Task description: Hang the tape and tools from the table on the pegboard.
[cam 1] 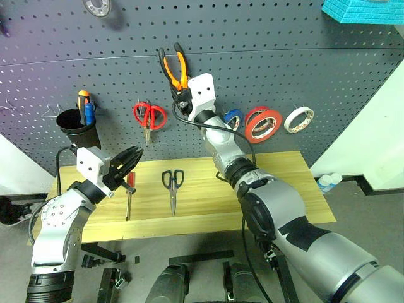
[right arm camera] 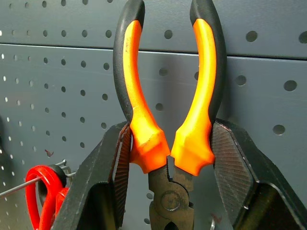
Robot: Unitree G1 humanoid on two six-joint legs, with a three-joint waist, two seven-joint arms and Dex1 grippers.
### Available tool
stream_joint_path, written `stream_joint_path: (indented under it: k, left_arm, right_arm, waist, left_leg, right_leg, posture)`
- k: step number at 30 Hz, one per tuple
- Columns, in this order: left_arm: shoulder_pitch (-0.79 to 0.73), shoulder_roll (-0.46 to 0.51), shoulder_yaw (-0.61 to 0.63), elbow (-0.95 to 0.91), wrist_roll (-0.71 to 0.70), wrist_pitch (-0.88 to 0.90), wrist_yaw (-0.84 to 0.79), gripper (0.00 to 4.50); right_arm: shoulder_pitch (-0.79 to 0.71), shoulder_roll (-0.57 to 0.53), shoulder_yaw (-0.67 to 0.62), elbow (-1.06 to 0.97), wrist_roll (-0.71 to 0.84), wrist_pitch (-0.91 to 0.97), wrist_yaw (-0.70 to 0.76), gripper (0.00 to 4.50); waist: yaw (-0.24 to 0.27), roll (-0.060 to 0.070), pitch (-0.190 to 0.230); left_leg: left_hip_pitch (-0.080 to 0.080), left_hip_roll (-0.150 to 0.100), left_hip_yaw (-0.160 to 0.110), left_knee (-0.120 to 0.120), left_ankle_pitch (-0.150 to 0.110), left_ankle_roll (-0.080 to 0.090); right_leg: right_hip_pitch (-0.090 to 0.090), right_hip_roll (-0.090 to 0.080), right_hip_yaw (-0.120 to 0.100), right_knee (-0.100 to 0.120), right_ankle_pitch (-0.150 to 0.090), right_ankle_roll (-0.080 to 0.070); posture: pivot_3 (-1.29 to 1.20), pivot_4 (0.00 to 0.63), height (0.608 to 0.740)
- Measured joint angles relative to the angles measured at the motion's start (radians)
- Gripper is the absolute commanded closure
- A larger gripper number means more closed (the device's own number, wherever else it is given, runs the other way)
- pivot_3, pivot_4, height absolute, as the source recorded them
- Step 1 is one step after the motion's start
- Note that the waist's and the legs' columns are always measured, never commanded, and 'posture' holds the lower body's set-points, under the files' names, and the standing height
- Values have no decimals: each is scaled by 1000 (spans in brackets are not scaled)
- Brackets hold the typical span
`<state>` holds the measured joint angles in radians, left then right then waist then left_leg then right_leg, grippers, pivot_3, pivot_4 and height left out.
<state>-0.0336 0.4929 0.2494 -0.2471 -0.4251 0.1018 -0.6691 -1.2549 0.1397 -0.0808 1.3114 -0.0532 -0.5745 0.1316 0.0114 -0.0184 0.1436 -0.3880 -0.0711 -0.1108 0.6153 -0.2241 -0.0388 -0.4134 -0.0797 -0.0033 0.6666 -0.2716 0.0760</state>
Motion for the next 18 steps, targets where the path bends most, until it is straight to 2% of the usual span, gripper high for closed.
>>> stream_joint_path:
  k: [9,18]
  left_arm:
    - [1,0,-2,1,-1,1,-6,3858]
    - [98,28,5,-109,-43,74,-10,3858]
  right_arm:
    - [22,0,0,0,-2,-3,1,2397]
    - [62,-1,7,-6,-8,-53,-14,2397]
  waist:
    - [-5,0,0]
    - [-24,4,8]
  left_leg:
    - [0,0,0,0,0,0]
    - [0,1,0,0,0,1]
  right_leg:
    - [0,0,0,0,0,0]
    - [1,-1,0,-1,0,-1]
  posture:
    - [116,119,740]
    - [103,174,740]
